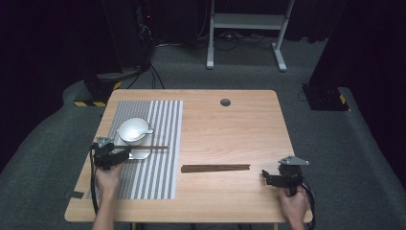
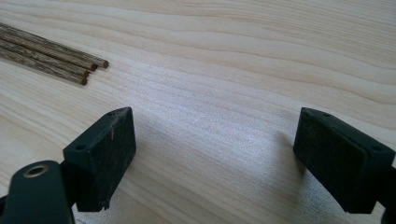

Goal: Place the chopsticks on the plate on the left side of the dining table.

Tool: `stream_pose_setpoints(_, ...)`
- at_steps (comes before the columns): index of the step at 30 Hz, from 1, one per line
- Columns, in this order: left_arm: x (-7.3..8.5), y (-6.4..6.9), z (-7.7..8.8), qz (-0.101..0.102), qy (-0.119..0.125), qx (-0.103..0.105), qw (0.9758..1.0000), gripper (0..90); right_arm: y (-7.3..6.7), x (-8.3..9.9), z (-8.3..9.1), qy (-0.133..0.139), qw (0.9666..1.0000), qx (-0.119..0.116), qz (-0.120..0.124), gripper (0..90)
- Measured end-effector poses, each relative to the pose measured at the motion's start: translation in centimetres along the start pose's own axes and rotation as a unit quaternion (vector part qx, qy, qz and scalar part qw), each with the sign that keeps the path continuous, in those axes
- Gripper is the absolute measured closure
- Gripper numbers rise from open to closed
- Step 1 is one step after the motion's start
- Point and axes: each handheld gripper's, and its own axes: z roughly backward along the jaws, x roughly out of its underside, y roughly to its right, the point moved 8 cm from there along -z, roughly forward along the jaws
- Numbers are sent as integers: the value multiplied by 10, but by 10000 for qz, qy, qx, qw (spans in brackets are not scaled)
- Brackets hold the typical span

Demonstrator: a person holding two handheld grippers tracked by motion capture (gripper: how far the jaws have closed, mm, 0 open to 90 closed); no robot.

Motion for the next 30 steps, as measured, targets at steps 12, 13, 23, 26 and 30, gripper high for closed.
stream_pose_setpoints(12,-1,11,4,-70,42,168,9998,285,0,0,0,1,10000,0,-1,128)
stream_pose_setpoints(13,-1,12,4,-97,44,178,9998,285,0,0,0,0,10000,0,0,128)
stream_pose_setpoints(23,-3,23,10,-266,43,312,9992,296,0,0,0,1,10000,1,-2,128)
stream_pose_setpoints(26,-4,27,11,-282,63,376,9989,296,0,0,0,0,10000,-1,-1,128)
stream_pose_setpoints(30,-5,32,13,-300,72,444,9985,293,0,0,0,0,10000,0,-1,128)
